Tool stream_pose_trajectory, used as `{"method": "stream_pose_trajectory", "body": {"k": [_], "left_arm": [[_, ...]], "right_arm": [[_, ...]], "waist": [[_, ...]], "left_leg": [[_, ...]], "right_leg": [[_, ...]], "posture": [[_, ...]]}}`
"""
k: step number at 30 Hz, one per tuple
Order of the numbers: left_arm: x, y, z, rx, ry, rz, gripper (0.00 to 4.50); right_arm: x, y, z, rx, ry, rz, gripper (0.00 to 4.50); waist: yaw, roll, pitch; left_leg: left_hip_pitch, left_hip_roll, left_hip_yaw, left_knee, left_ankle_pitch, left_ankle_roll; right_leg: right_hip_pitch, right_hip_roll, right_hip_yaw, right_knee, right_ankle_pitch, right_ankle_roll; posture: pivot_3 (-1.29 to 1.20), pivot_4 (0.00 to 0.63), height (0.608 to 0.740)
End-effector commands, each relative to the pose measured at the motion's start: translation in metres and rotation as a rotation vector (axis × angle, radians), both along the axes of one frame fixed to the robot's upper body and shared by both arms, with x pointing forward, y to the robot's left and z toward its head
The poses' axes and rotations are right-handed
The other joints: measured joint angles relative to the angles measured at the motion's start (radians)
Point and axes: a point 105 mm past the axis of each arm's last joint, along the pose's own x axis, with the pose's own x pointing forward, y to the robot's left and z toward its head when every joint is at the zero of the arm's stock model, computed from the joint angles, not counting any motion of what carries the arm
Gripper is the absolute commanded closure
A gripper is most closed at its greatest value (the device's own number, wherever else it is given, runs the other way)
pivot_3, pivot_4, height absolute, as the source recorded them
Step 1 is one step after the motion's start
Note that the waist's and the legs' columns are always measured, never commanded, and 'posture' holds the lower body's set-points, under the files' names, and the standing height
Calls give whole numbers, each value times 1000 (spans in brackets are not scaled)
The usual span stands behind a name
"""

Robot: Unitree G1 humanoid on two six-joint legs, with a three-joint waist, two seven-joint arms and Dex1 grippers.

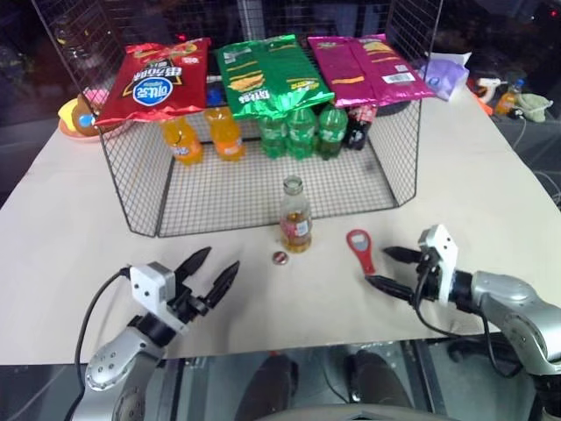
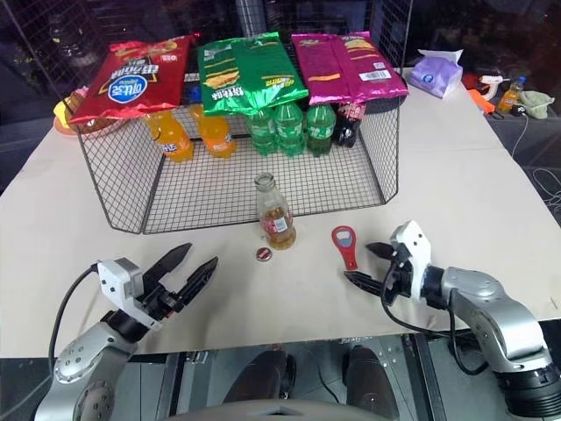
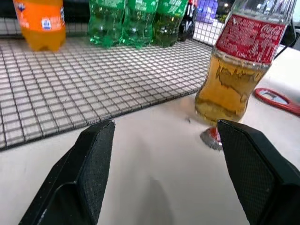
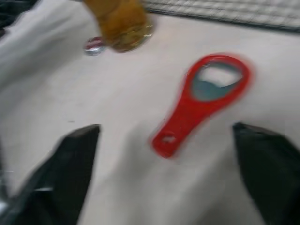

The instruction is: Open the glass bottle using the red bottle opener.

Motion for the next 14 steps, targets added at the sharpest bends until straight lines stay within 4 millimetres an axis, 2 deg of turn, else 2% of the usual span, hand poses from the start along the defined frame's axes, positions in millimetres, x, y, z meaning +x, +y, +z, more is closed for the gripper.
{"method": "stream_pose_trajectory", "body": {"k": [1,5,9,14], "left_arm": [[-3,7,0,79,-1,22,903],[-7,18,-3,139,21,33,903],[-11,23,-3,177,36,21,903],[-13,25,-3,220,41,14,903]], "right_arm": [[-1,-20,5,-13,-77,-32,50],[-5,-46,4,-46,-172,-84,50],[-15,-64,-2,-109,-224,-57,50],[-16,-72,-5,-120,-242,-58,50]], "waist": [[0,0,0],[-1,0,0],[-2,0,0],[-3,0,0]], "left_leg": [[0,0,0,0,0,0],[0,0,1,0,0,0],[1,0,1,0,-1,1],[2,1,1,0,-1,1]], "right_leg": [[0,0,0,0,0,0],[0,0,1,0,0,0],[0,0,1,0,0,0],[1,0,2,1,0,0]], "posture": [[0,150,740],[0,150,740],[0,150,740],[0,150,740]]}}
